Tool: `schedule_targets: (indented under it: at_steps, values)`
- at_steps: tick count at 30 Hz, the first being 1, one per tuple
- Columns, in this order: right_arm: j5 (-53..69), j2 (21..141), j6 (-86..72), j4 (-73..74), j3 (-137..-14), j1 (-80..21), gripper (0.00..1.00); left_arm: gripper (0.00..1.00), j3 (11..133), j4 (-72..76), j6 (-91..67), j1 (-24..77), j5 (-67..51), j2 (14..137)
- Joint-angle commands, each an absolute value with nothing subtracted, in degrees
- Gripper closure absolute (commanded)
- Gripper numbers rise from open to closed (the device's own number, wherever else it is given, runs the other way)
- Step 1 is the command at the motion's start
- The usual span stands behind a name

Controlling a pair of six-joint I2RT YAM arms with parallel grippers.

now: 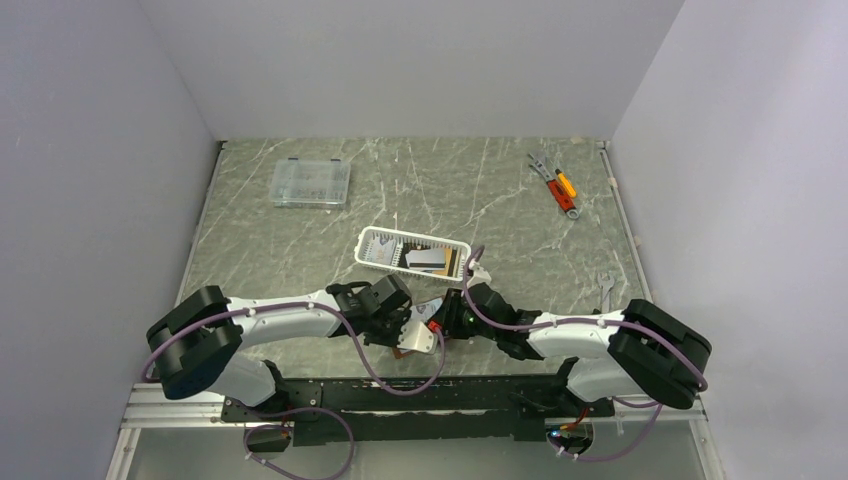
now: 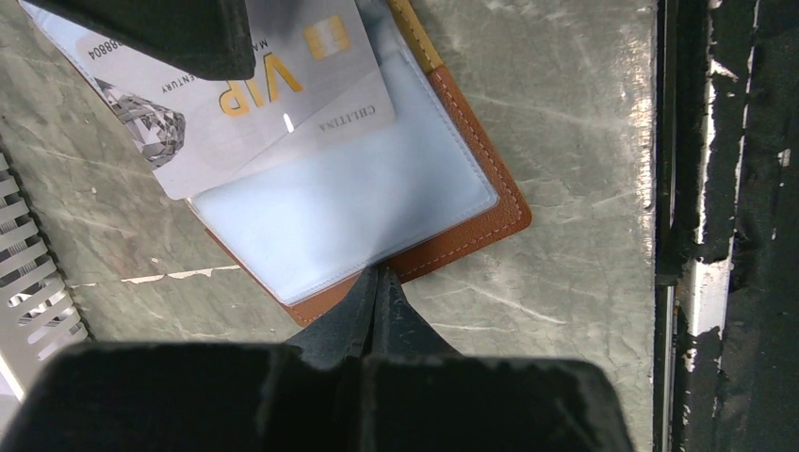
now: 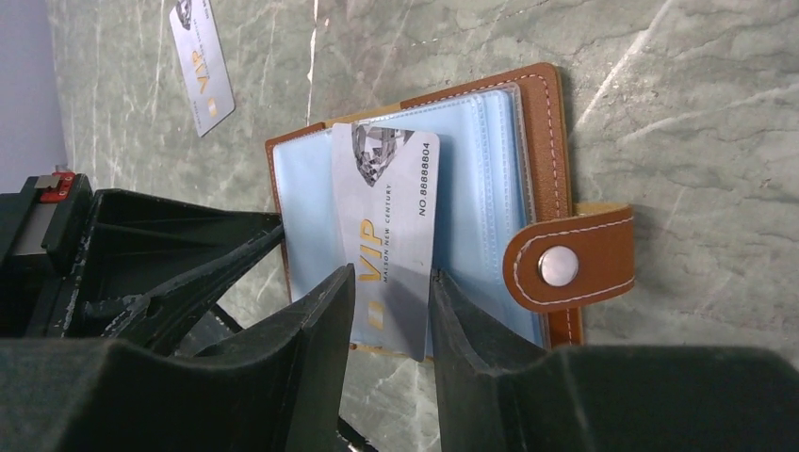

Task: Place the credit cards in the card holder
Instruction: Insert the credit card into the card holder.

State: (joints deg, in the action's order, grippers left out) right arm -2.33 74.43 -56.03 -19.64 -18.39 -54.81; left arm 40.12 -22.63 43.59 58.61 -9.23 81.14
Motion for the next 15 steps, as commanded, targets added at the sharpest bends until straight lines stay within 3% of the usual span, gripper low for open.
schedule_targets:
  at_steps: [1, 9, 15]
  values:
    - [-0.36, 73.46, -57.56, -21.31, -17.26, -54.69, 0.63, 1.0, 38.73, -20.86, 42.53, 59.45, -8.56, 80.16]
    - [0.88, 72.6, -59.04, -22.76, -14.64, -53.82, 0.65, 1.0, 38.21, -20.2, 42.73, 59.74, -7.38, 79.68]
    - [1.77, 75.29, -58.62, -24.35, -16.49, -53.31, 0.78, 1.0, 38.5, -20.57, 42.68, 59.94, -7.26, 79.89]
